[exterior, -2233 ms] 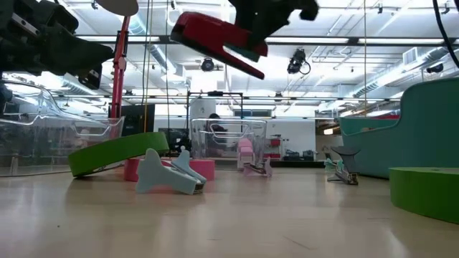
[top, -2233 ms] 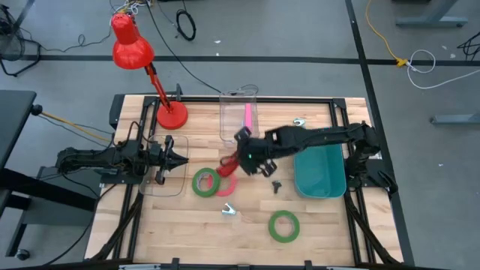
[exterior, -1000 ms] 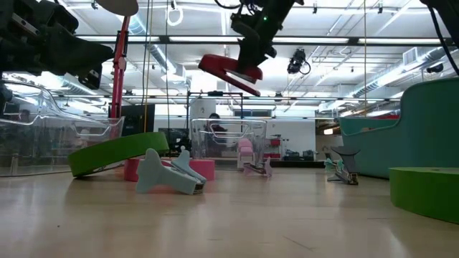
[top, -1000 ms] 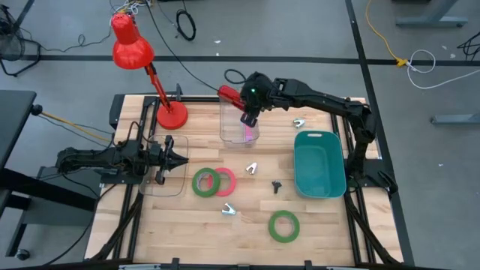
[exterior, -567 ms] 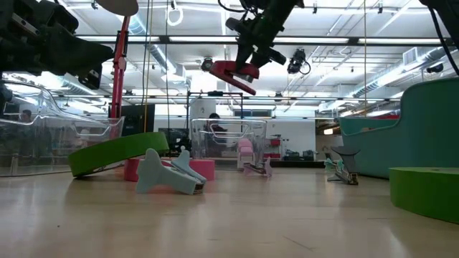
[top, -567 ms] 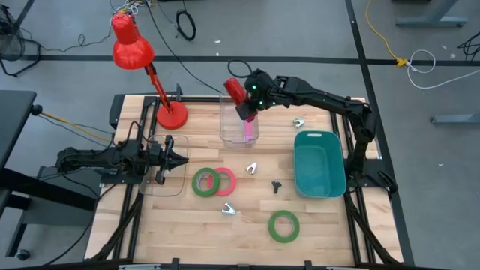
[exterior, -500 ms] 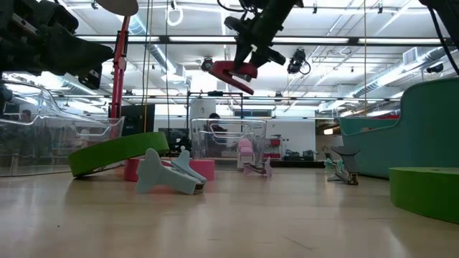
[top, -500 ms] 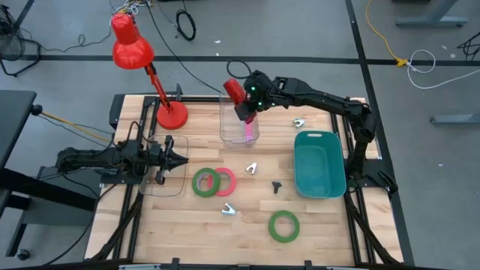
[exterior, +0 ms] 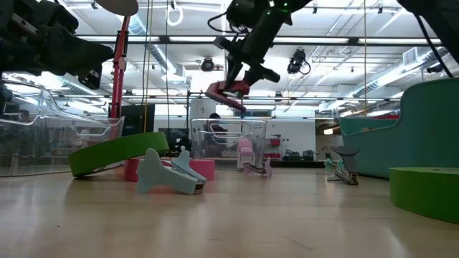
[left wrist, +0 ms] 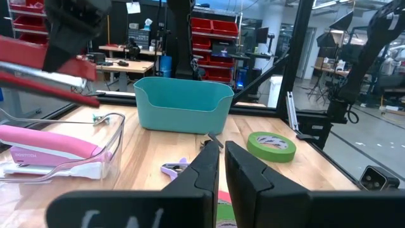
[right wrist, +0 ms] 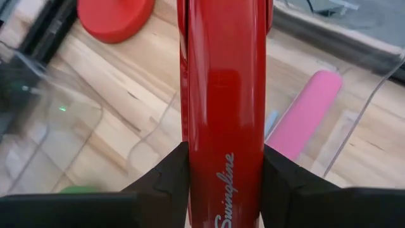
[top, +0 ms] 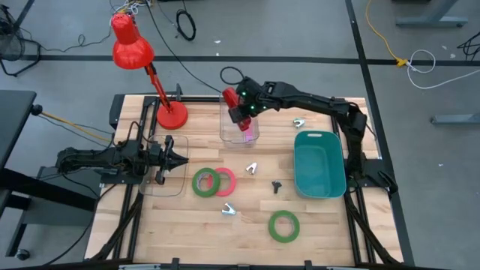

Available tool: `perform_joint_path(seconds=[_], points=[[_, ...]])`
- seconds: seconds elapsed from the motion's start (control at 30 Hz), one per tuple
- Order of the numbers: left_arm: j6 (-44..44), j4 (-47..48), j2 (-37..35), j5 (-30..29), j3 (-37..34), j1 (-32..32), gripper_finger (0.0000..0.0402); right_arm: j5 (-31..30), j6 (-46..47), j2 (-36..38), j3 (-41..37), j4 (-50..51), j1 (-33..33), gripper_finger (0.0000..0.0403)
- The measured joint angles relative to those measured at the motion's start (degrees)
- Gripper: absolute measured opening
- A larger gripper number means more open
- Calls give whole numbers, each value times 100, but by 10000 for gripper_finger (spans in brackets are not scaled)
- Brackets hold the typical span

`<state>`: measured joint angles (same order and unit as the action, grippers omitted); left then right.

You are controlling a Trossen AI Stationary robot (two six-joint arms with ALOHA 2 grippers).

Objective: Pick and place Stapler, Stapler remover, tape
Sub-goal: Put the red stapler into the right transparent bin

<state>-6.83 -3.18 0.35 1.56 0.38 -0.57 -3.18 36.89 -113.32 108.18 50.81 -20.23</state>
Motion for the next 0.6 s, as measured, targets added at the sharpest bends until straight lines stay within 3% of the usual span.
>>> perform_joint_path(seconds=[0.6], points=[[0,2,1,0,0,1,30,174,628,-626,-4,-197,0,135]])
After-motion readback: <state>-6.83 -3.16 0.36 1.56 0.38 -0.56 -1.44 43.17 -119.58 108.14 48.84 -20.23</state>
